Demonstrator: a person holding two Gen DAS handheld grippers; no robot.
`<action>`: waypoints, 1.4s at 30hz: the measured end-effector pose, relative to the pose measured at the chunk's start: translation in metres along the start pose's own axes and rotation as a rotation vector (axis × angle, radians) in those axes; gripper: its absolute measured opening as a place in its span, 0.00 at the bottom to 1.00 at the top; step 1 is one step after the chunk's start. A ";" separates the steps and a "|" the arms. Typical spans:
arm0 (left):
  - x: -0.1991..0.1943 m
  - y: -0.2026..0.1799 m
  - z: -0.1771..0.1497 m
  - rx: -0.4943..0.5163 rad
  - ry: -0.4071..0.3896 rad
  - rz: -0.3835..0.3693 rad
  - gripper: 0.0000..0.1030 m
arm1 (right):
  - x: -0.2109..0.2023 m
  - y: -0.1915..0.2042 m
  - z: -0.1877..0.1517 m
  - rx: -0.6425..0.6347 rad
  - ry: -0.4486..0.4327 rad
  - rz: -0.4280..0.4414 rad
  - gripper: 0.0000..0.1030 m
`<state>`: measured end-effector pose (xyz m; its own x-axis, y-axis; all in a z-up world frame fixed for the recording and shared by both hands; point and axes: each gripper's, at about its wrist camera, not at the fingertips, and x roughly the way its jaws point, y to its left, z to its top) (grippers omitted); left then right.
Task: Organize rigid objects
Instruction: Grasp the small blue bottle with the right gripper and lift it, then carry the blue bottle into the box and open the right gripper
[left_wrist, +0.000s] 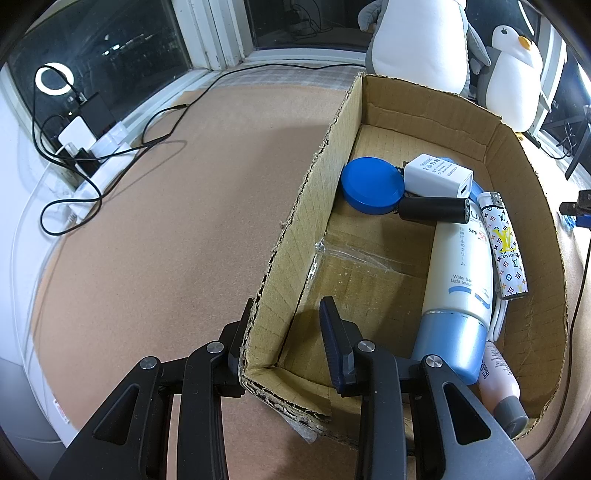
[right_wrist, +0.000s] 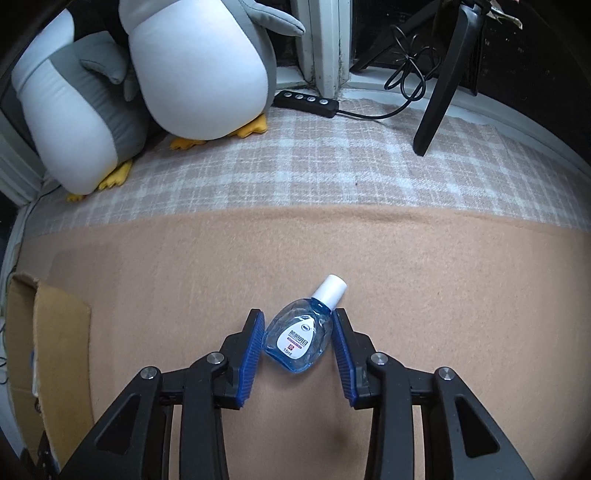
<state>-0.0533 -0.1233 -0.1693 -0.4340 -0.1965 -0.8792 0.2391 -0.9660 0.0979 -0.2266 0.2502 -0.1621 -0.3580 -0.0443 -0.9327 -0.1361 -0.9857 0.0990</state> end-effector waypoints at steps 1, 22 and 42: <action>0.000 0.000 0.000 0.000 0.000 0.000 0.30 | -0.002 0.001 -0.004 -0.004 0.000 0.013 0.33; 0.000 0.000 0.000 -0.002 -0.002 -0.002 0.30 | -0.093 0.119 -0.050 -0.301 -0.132 0.235 0.33; 0.000 0.000 0.000 -0.003 -0.002 -0.003 0.30 | -0.105 0.209 -0.102 -0.577 -0.116 0.349 0.33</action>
<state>-0.0528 -0.1236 -0.1695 -0.4361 -0.1943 -0.8787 0.2403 -0.9661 0.0943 -0.1233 0.0323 -0.0783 -0.3927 -0.3896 -0.8331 0.5080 -0.8470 0.1567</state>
